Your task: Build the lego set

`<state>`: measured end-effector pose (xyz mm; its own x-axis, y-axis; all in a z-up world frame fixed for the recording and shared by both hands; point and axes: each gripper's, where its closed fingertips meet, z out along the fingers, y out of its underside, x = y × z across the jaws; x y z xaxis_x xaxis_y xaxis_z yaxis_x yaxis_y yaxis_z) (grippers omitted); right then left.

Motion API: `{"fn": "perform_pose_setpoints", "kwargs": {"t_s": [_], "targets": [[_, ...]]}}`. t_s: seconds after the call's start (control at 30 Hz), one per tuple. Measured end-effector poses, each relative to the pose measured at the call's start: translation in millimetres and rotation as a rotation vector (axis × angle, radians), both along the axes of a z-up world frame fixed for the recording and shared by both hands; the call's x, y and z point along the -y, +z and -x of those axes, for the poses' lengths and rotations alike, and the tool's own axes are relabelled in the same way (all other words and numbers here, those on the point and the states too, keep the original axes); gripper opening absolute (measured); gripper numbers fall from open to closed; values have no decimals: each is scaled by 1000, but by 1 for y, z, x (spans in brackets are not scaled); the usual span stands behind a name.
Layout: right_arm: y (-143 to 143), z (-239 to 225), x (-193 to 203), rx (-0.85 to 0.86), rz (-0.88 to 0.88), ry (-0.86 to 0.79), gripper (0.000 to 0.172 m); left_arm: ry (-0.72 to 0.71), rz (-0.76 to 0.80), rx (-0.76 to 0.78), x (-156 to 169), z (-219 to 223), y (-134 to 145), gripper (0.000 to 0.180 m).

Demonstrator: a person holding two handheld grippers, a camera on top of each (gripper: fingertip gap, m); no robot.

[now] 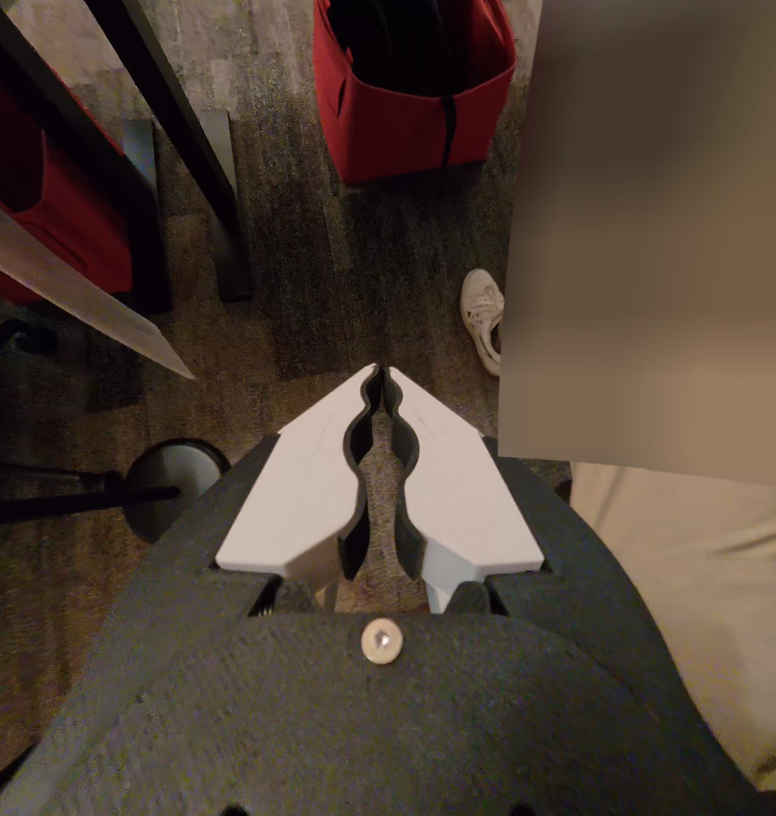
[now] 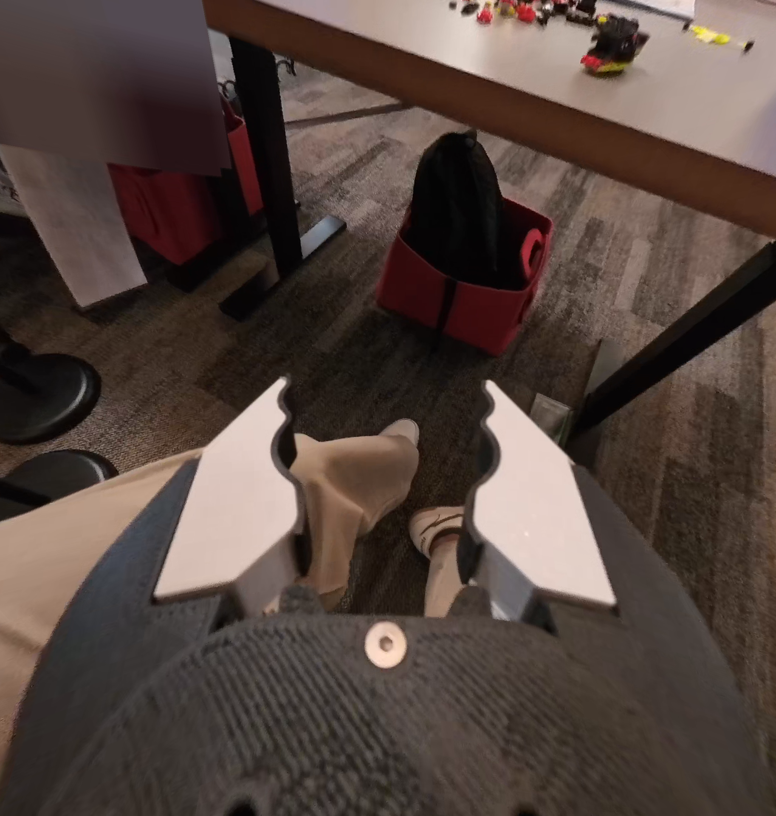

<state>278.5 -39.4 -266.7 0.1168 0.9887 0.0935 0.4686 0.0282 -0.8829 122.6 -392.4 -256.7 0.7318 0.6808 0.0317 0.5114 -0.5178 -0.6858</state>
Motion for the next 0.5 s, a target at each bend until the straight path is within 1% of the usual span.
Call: {"fn": "perform_pose_setpoints", "kwargs": {"t_s": [0.1, 0.23, 0.37, 0.5], "targets": [[19, -4, 0, -12, -42, 0, 82, -50, 58, -67, -5, -4, 5, 0], [52, -22, -2, -72, -96, -35, 82, -79, 58, -140, -10, -8, 21, 0], [78, -54, -1, -124, -139, -85, 83, -109, 49, -223, -16, -15, 42, 1], [101, -96, -5, -151, -221, -169, 83, -127, 44, -287, -25, -25, 61, 10]]}}
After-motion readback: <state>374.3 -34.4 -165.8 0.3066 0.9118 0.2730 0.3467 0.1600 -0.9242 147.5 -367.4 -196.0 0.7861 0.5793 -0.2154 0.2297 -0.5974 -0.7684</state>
